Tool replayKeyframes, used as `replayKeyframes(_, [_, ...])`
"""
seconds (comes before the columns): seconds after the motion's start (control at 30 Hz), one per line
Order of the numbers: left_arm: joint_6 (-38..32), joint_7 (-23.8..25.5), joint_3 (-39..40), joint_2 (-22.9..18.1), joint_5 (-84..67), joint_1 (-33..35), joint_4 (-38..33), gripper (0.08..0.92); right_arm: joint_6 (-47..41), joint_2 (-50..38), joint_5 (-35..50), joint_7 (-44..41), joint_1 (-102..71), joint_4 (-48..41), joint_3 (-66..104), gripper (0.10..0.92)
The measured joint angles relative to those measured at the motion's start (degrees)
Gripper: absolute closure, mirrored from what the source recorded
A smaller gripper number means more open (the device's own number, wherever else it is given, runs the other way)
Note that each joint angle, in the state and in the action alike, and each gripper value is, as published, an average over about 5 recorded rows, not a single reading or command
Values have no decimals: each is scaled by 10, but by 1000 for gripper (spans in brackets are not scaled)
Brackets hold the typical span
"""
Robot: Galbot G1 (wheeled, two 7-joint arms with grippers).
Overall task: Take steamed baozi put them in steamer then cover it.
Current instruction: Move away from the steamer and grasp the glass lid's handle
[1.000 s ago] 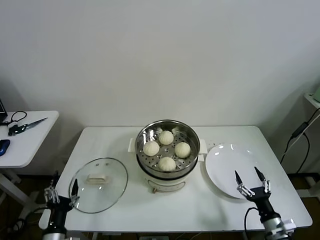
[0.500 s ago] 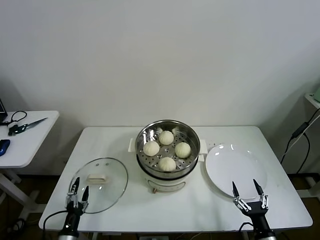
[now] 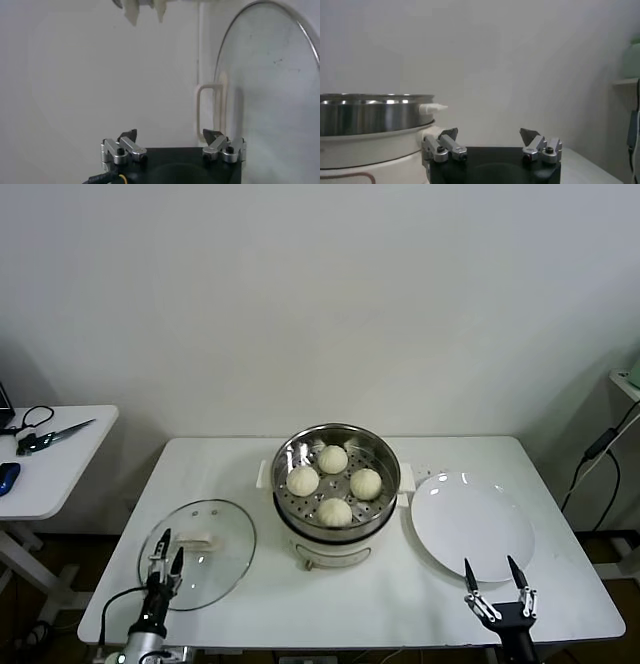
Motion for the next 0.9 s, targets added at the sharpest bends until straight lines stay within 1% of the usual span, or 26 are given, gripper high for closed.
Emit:
replayKeyframes(0.23, [8,16,10,0,6,-27,21,177,6,3,0,2,-9,4,1,203])
replayKeyframes(0.43, [14,21,14,0,8,-41,34,177,11,6,1,2,-15,6,2,203])
replayKeyframes(0.53, [15,23,16,-1,9,-43,39,203,13,7,0,2,-16,5,0,203])
replayKeyframes(0.67, [17,29,18,-3,10,-44,42,303,16,8,-1,2,-19,2,-3,203])
replayKeyframes(0.83, [18,38,22,-3,11,-45,42,468,19,7,-3,2,-21,0,-7,203])
replayKeyframes(0.9, [19,40,24,-3,11,-49,44,519,20,7,-4,2,-22,0,-9,203])
